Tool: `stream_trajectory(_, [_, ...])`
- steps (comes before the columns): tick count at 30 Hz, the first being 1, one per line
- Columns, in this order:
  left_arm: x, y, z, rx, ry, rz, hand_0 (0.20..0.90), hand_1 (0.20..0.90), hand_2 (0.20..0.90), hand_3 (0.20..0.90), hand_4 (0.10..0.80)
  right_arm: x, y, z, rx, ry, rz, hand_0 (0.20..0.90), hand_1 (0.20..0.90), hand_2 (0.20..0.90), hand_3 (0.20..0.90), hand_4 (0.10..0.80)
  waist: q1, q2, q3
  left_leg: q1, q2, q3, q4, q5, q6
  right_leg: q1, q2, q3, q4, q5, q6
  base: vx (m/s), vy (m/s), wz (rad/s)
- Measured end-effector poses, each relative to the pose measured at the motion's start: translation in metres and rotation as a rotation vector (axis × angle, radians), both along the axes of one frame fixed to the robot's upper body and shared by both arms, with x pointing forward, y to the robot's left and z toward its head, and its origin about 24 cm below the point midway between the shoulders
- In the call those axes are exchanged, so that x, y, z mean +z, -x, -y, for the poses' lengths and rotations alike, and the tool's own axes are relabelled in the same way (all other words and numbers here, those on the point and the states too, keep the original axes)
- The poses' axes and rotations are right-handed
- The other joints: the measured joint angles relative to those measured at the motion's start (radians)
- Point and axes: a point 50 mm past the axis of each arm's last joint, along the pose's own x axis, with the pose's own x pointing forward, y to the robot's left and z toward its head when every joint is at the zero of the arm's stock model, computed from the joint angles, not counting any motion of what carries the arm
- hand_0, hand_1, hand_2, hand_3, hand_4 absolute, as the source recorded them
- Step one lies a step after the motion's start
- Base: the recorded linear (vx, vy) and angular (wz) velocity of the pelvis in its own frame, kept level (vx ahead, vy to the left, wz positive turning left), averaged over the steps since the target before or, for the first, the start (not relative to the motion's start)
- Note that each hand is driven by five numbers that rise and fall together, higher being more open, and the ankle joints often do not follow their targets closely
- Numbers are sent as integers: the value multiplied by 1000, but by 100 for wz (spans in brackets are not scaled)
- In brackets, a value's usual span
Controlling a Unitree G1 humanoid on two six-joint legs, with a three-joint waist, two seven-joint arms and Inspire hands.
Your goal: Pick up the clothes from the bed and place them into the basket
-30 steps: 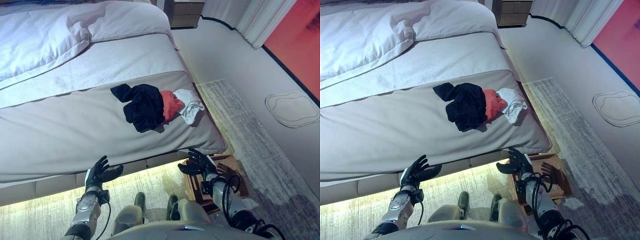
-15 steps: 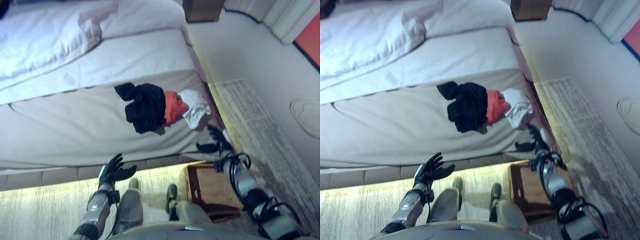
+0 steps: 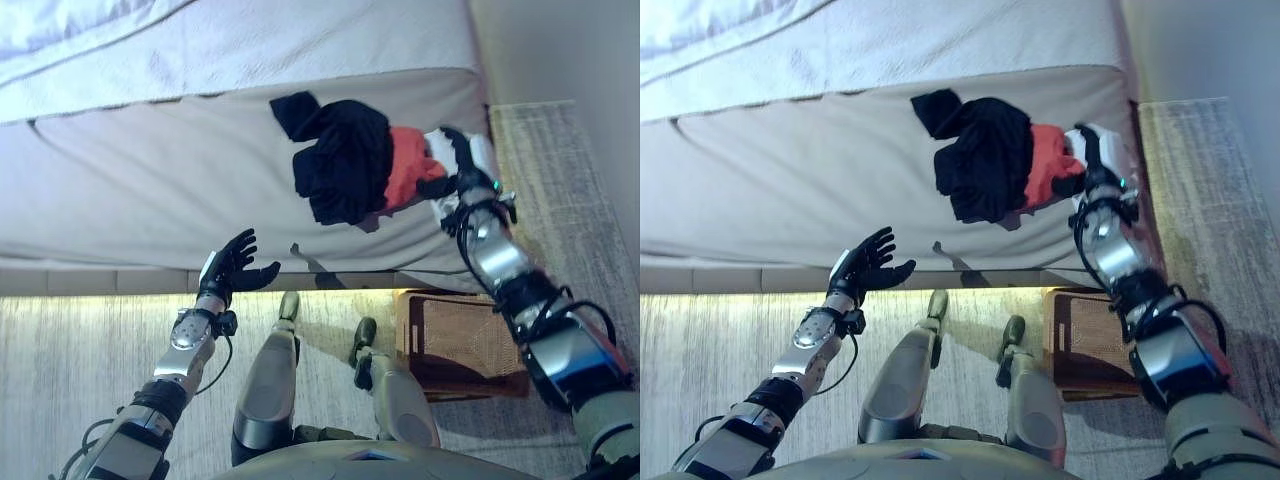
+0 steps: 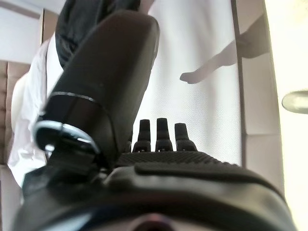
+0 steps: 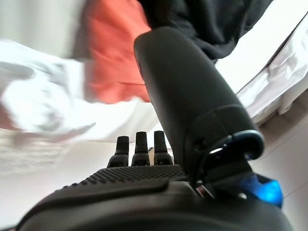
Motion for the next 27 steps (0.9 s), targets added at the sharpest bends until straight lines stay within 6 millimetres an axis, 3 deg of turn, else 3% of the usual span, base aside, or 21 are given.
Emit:
stream_trajectory(5, [9, 0, 14, -104, 37, 44, 900, 900, 900, 900, 800, 45, -13, 13, -48, 104, 29, 900, 900, 900, 900, 800, 47, 12, 29, -63, -31, -27, 54, -10, 1, -56, -33, -28, 84, -45, 1, -11, 47, 21])
stream_trajectory(7, [14, -1, 18, -117, 59, 74, 900, 900, 900, 900, 800, 53, -17, 10, -43, 146, 28, 900, 900, 900, 900, 800, 56, 15, 34, -94, -42, -38, 92, -21, -1, -85, -45, -39, 131, -64, -5, -3, 39, 21])
stream_trajectory(15, [34, -6, 28, -149, 125, 174, 900, 900, 900, 900, 800, 59, -24, 3, -20, 347, -93, 900, 900, 900, 900, 800, 104, 34, 59, -165, -74, -70, 193, -63, 1, -152, -89, -63, 271, -139, -8, 52, 17, 17])
stream_trajectory(23, [53, 3, 33, -128, 265, 255, 900, 900, 900, 900, 800, 64, -26, 27, -144, 374, -282, 900, 900, 900, 900, 800, 153, 49, 67, -293, -108, -97, 283, -69, 5, -280, -128, -76, 402, -183, -14, 30, -16, 15])
stream_trajectory(27, [62, 4, 30, -100, 311, 291, 900, 900, 900, 900, 800, 84, -27, 33, -177, 342, -300, 900, 900, 900, 900, 800, 161, 50, 68, -360, -121, -110, 326, -72, 4, -348, -146, -81, 463, -201, -21, 12, -6, 11])
